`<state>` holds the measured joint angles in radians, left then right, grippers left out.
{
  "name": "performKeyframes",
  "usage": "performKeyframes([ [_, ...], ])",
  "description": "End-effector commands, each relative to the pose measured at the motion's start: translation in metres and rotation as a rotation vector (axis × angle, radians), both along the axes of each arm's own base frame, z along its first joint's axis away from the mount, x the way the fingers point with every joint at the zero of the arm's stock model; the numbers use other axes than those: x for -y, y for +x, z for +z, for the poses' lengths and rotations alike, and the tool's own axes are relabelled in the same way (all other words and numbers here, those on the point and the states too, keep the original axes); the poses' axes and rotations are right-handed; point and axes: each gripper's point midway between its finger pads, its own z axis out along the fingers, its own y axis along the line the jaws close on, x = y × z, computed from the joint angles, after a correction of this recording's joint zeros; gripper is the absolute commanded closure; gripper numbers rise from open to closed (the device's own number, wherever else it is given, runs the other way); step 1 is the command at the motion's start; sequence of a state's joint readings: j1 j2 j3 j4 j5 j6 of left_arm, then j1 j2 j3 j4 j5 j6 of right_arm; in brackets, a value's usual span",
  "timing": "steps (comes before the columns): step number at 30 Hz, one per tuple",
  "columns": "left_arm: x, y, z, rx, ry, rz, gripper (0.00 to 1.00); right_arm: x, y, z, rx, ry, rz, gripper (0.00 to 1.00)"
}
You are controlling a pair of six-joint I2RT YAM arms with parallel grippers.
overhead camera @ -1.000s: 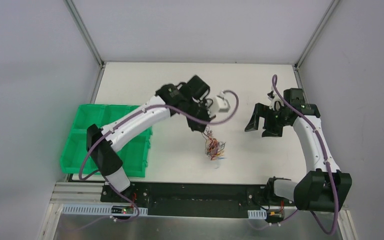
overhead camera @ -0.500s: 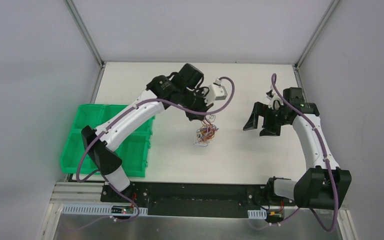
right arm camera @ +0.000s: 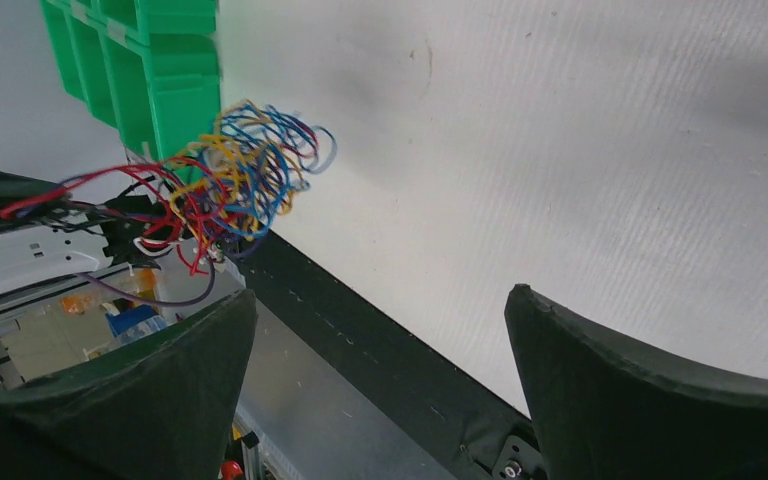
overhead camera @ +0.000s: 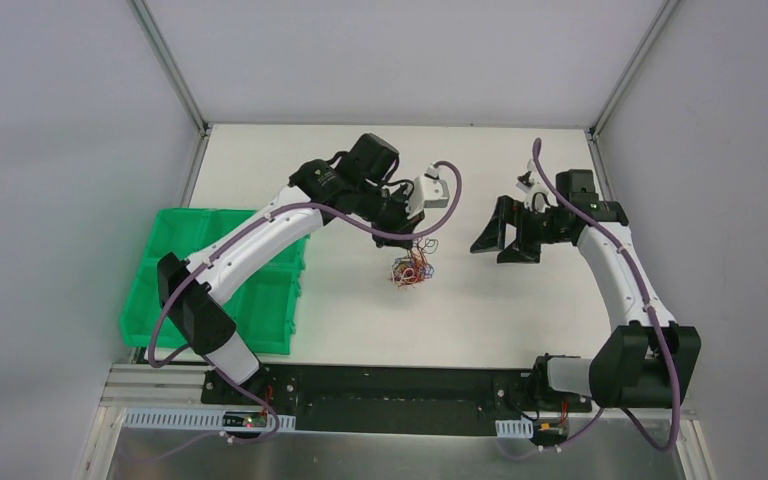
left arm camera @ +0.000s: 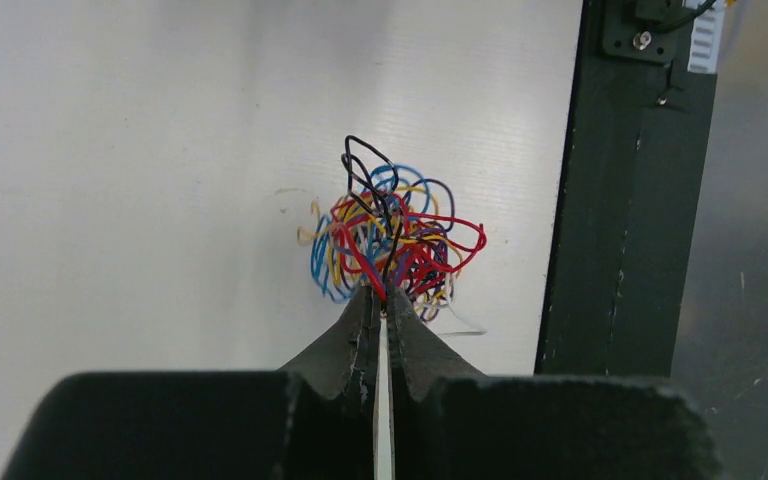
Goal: Untangle the cables
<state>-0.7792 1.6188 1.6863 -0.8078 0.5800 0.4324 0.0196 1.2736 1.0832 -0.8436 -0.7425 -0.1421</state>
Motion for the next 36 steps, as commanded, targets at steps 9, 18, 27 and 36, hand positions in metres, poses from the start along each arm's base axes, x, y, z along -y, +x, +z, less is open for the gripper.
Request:
performKeyframes([
  [9,0.005,-0.026,-0.068,0.171,-0.014,-0.330,1.00,-0.008,0.041,-0.020,-0.072,0.016,-0.053,0.01],
  [18,-0.064,-0.063,-0.193,0.197,0.192,-0.533,1.00,-0.037,0.040,-0.062,-0.155,-0.082,0.032,0.09],
  [27,-0.059,-0.057,-0.190,0.231,0.174,-0.495,1.00,-0.112,0.030,-0.074,-0.168,-0.077,0.225,0.13],
  [36,-0.068,-0.058,-0.194,0.243,0.200,-0.483,1.00,-0.171,0.009,-0.111,-0.279,-0.083,0.356,0.15],
])
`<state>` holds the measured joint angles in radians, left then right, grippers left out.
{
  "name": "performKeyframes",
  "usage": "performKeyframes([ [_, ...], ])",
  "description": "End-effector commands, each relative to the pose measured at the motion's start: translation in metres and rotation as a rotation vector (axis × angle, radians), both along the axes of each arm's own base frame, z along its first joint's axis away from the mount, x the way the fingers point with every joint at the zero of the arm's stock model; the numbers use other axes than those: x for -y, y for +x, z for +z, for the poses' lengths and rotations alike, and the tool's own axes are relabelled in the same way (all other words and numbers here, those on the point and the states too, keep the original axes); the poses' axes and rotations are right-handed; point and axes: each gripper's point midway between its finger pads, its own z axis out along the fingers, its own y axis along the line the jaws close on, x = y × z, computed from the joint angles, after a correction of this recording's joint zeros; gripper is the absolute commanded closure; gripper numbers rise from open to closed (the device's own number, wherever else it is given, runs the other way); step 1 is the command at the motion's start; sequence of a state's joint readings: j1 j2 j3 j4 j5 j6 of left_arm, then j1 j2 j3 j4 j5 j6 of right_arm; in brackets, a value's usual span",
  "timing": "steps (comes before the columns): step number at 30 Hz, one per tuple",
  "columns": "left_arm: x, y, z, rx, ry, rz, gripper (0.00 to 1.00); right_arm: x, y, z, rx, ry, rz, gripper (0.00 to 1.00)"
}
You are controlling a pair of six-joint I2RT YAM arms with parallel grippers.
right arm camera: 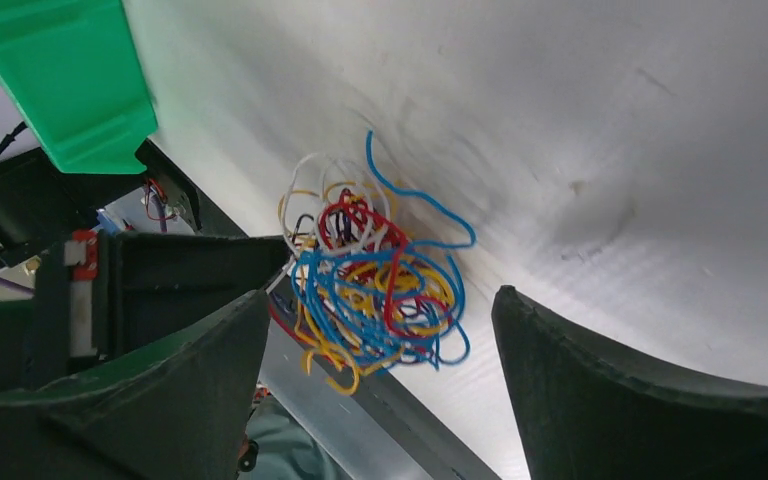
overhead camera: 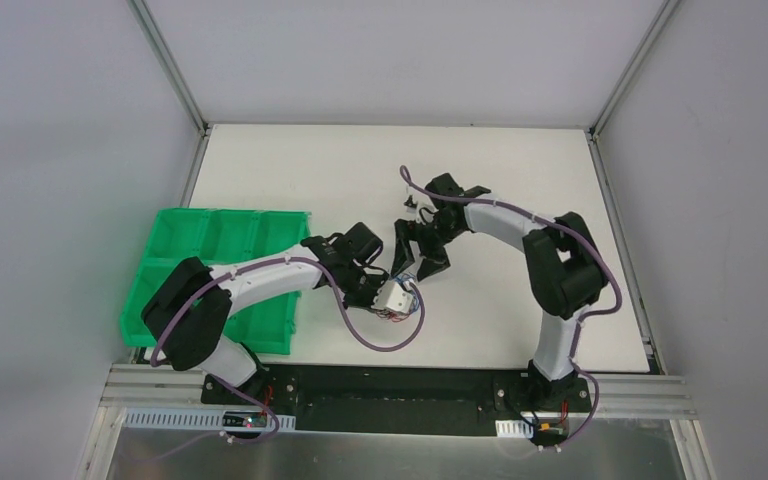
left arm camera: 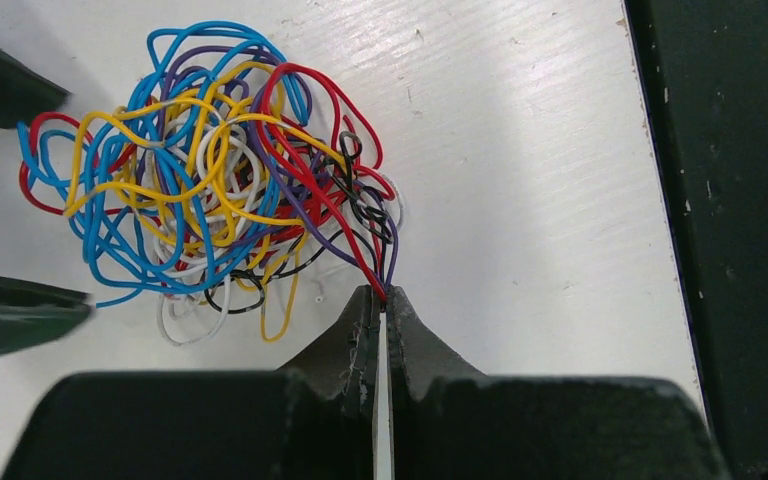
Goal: Untangle the cables
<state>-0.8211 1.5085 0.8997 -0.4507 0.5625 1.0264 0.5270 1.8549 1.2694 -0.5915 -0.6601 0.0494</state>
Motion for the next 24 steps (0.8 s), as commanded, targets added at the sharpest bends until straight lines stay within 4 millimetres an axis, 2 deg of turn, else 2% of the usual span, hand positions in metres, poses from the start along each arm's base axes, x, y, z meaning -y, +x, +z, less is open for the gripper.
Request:
performKeyframes([
  [1,-0.002,0.003,0.008,0.054,-0.018,-0.012,1.00,-0.022,0.001,-0.008,-0.045,0.008,0.020,0.17],
  [2,-0.002,0.004,0.009,0.065,-0.018,-0.005,1.00,-0.022,0.000,-0.011,-0.057,0.004,0.024,0.23],
  [4,-0.004,0.006,0.012,0.079,-0.015,0.012,1.00,-0.018,-0.001,-0.014,-0.061,-0.012,0.034,0.43],
  [7,-0.011,0.008,0.018,0.098,-0.008,0.069,1.00,-0.003,0.003,-0.008,-0.042,-0.020,0.017,0.89],
  [8,-0.015,0.008,0.020,0.105,-0.006,0.092,1.00,0.008,0.011,-0.003,-0.032,-0.017,-0.018,0.99],
  [11,-0.030,0.012,0.033,0.115,-0.026,0.193,1.00,0.044,0.032,0.022,0.016,-0.012,-0.118,1.00],
  [15,-0.055,0.040,0.063,0.106,-0.082,0.446,1.00,0.108,0.065,0.066,0.154,0.025,-0.303,1.00],
  [20,-0.084,0.071,0.102,0.157,-0.138,0.630,1.00,0.208,0.109,0.101,0.286,-0.006,-0.602,1.00],
  [24,-0.093,0.073,0.125,0.199,-0.172,0.635,1.00,0.289,0.139,0.121,0.368,-0.069,-0.816,1.00],
])
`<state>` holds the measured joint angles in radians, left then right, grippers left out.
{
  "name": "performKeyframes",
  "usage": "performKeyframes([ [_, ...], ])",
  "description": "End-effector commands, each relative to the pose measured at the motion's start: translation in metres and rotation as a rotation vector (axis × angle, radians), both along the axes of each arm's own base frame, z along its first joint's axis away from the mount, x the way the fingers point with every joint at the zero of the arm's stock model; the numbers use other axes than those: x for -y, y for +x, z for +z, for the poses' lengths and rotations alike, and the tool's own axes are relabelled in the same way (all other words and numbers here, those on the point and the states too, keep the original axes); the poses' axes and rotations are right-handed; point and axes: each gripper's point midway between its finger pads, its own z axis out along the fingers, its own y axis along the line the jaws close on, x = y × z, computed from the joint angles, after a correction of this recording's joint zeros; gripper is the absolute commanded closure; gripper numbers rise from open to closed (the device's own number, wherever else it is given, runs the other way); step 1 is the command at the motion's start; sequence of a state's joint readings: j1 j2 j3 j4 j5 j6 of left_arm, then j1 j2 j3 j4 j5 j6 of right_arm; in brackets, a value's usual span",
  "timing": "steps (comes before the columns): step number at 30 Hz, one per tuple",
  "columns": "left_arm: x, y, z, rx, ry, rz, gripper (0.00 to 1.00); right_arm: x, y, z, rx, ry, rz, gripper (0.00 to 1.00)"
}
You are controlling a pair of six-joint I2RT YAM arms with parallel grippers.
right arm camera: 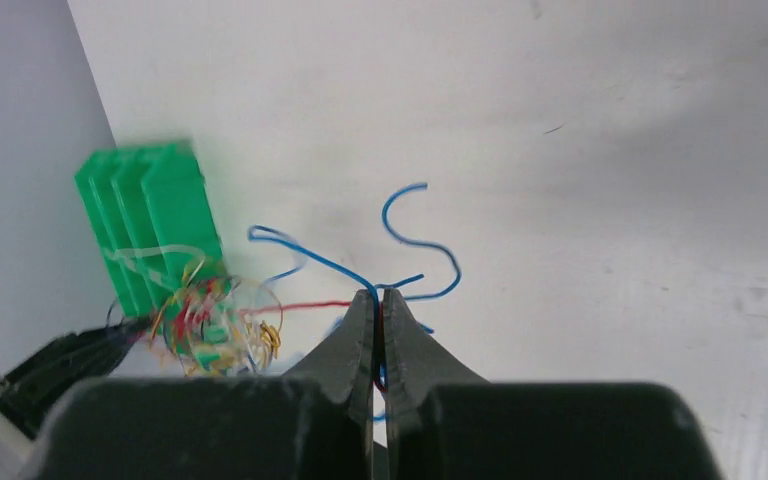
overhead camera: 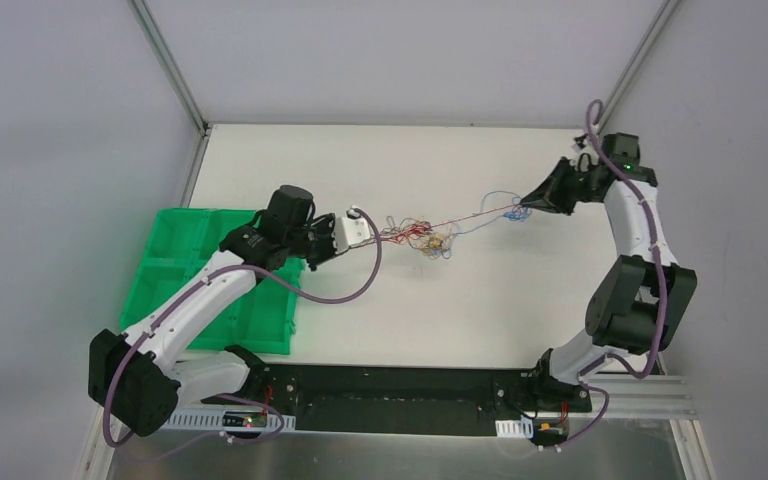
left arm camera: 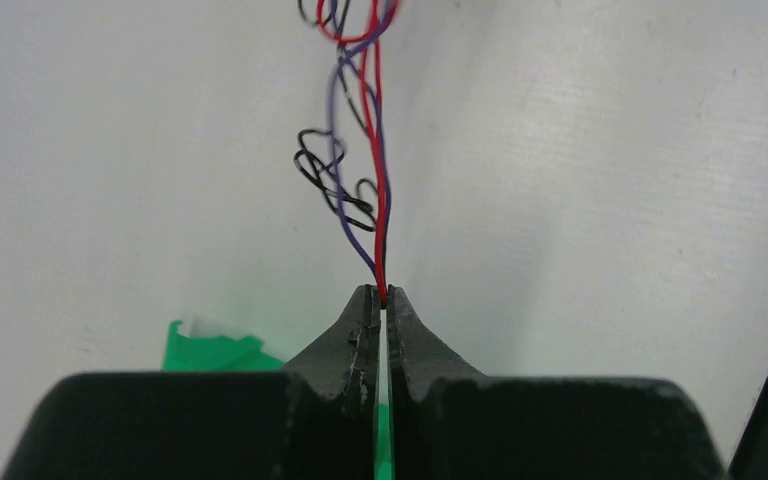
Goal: Untangle the cables
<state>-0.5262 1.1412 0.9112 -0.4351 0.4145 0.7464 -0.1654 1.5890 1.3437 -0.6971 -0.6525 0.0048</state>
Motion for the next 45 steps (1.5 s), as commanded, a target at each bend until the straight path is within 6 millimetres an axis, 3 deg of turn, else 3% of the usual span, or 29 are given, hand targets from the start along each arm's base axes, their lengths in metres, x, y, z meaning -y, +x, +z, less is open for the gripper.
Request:
performKeyframes([
  [1,-0.019,-0.011,0.021,0.003,0.012,0.038,1.00,0.086,0.031,0.027,0.090,-0.117,-0.213,1.00],
  [6,-0.029,-0.020,0.021,0.009,0.054,0.002,1.00,0.153,0.055,0.045,0.143,-0.180,-0.366,1.00],
  [8,-0.032,-0.024,0.016,-0.001,0.074,-0.009,1.00,0.165,0.062,0.047,0.147,-0.195,-0.387,1.00],
  [11,-0.037,-0.032,0.007,-0.019,0.101,-0.032,1.00,0.164,0.069,0.051,0.150,-0.169,-0.371,1.00],
  [14,-0.034,-0.034,0.001,-0.050,0.093,-0.040,1.00,0.138,0.068,0.059,0.136,-0.046,-0.313,1.00],
  [17,-0.023,-0.029,0.011,-0.105,0.040,0.006,1.00,0.091,0.056,0.085,0.157,0.109,-0.193,1.00],
  [24,0.020,-0.005,0.057,-0.292,-0.181,0.154,1.00,-0.019,0.011,0.190,0.339,0.306,0.088,1.00],
  [25,0.024,-0.001,0.061,-0.309,-0.200,0.175,0.95,-0.029,0.004,0.201,0.365,0.329,0.124,1.00],
  [27,0.031,0.006,0.064,-0.347,-0.227,0.212,0.59,-0.043,-0.007,0.204,0.373,0.333,0.161,1.00],
  [28,0.034,0.009,0.062,-0.372,-0.237,0.229,0.42,-0.046,-0.010,0.196,0.360,0.322,0.169,1.00],
  [30,0.040,0.016,0.059,-0.413,-0.264,0.276,0.07,-0.045,-0.010,0.160,0.296,0.264,0.166,1.00],
  [31,0.044,0.019,0.056,-0.439,-0.278,0.298,0.02,-0.044,-0.011,0.136,0.253,0.230,0.167,1.00],
  [34,0.056,0.018,0.040,-0.575,-0.313,0.358,0.01,-0.037,-0.017,0.060,0.129,0.107,0.184,1.00],
  [35,0.060,0.017,0.033,-0.627,-0.326,0.377,0.01,-0.037,-0.021,0.034,0.079,0.068,0.192,0.95],
  [39,0.074,0.015,0.003,-0.805,-0.396,0.490,0.01,-0.015,-0.033,-0.054,-0.109,-0.150,0.183,0.42],
  [42,0.075,0.017,-0.018,-0.849,-0.418,0.566,0.01,-0.004,-0.039,-0.070,-0.147,-0.215,0.173,0.30],
  [45,0.075,0.021,-0.029,-0.849,-0.407,0.568,0.01,-0.024,-0.043,-0.052,-0.101,-0.161,0.196,0.25],
])
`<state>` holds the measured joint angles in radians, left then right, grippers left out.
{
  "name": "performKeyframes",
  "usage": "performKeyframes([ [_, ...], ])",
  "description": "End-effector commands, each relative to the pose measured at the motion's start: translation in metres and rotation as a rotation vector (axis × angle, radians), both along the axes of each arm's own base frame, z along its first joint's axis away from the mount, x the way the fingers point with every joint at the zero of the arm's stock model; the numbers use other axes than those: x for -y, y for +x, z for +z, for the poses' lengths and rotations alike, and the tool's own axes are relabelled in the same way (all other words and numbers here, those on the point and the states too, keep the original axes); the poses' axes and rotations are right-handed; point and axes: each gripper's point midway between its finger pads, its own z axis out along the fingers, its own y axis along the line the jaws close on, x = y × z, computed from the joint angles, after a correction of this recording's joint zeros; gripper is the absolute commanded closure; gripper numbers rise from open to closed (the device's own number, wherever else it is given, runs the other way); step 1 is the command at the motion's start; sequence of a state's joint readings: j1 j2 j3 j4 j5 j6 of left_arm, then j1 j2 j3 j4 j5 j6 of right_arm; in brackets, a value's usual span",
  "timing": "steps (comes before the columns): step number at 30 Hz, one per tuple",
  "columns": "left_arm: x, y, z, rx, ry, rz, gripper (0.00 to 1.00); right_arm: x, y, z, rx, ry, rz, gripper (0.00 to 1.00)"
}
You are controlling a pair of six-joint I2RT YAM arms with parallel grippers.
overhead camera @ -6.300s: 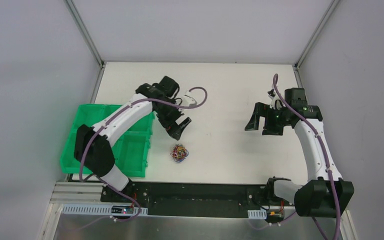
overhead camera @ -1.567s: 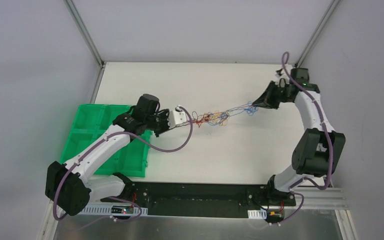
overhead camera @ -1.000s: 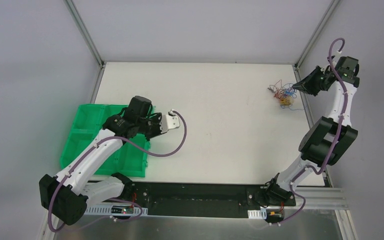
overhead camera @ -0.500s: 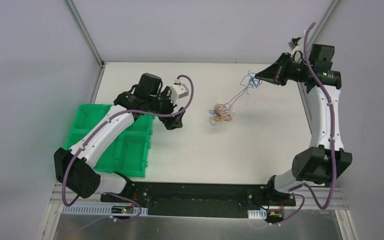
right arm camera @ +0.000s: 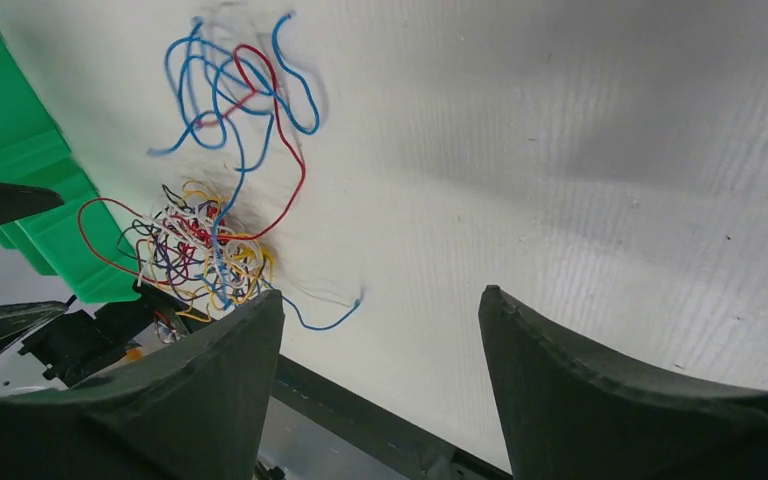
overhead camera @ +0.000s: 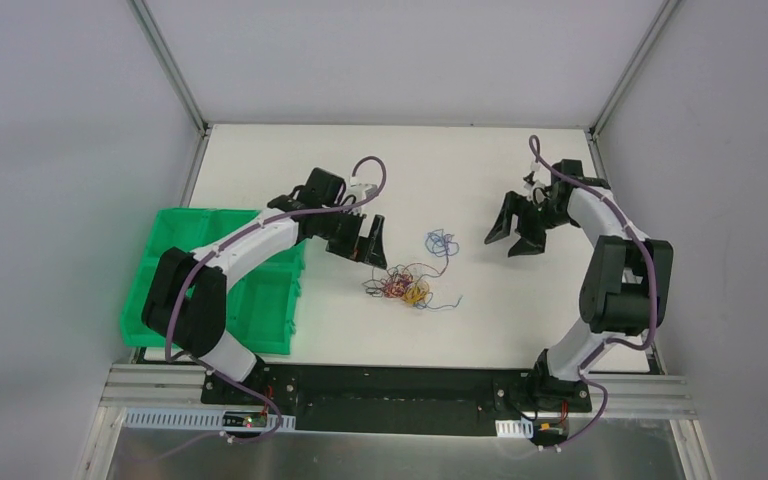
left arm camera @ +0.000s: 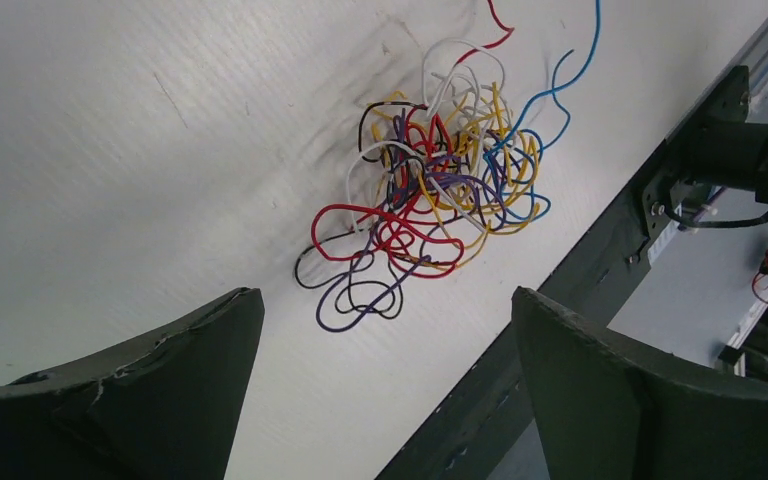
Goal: Untangle the cables
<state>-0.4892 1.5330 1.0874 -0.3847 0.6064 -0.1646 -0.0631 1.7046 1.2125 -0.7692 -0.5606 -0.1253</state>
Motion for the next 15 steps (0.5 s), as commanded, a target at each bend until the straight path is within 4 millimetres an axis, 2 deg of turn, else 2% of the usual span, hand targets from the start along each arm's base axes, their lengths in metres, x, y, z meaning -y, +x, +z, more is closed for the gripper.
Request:
performKeyframes([
  [1,0.014,0.015,0.004,-0.019,-0.078,0.055,0.04,-0.013,0.004,0.043,0.167,-0.024,0.064,0.24],
  [4,0.019,0.019,-0.012,-0.082,-0.066,0.071,0.14,-0.058,-0.016,0.054,0.157,0.085,0.157,0.24],
  [7,0.024,0.011,-0.029,-0.188,-0.079,0.076,0.22,-0.094,-0.038,0.041,0.110,0.117,0.270,0.25],
  [9,0.027,0.001,-0.035,-0.223,-0.115,0.069,0.22,-0.110,-0.049,0.026,0.082,0.109,0.330,0.25],
  [11,0.028,-0.009,-0.040,-0.253,-0.151,0.064,0.18,-0.125,-0.060,0.011,0.056,0.108,0.369,0.24],
  [15,0.033,-0.012,-0.052,-0.272,-0.186,0.070,0.13,-0.158,-0.069,-0.012,0.044,0.108,0.435,0.23],
])
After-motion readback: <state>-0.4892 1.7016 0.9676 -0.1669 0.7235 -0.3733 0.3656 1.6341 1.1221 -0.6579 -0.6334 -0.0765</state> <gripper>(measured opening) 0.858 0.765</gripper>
